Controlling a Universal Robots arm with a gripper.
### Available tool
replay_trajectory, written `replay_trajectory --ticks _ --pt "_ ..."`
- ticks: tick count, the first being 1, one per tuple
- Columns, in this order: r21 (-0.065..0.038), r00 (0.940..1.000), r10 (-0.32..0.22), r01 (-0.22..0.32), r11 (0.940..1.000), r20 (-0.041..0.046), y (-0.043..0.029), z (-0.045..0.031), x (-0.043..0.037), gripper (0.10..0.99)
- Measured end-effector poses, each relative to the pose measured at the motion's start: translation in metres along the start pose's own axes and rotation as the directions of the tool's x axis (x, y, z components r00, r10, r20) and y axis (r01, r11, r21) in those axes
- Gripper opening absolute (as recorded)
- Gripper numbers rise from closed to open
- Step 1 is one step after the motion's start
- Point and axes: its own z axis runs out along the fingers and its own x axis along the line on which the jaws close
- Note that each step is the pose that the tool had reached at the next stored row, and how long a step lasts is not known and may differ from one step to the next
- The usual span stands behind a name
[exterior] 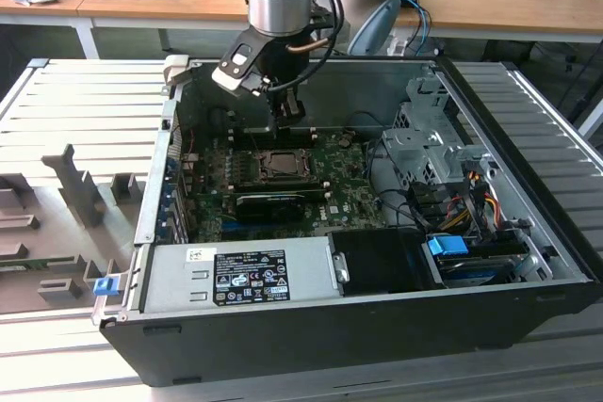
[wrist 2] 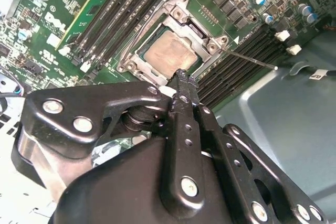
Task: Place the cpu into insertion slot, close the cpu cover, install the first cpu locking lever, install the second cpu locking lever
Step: 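Install the first cpu locking lever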
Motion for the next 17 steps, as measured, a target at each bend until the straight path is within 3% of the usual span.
replay_trajectory --ticks 5,9,13,17 --pt "0.000 0.9967 -0.081 0.081 0.9967 -0.0047 0.0000 0.0000 0.0000 0.106" --pt "0.001 0.9873 -0.159 0.159 0.9873 -0.0091 0.0000 0.0000 0.0000 0.106" --pt "0.000 0.9674 -0.253 0.253 0.9675 -0.0147 0.0000 0.0001 0.0000 0.106" --pt "-0.001 0.9503 -0.311 0.311 0.9504 -0.0181 0.0000 0.0000 0.0000 0.106"
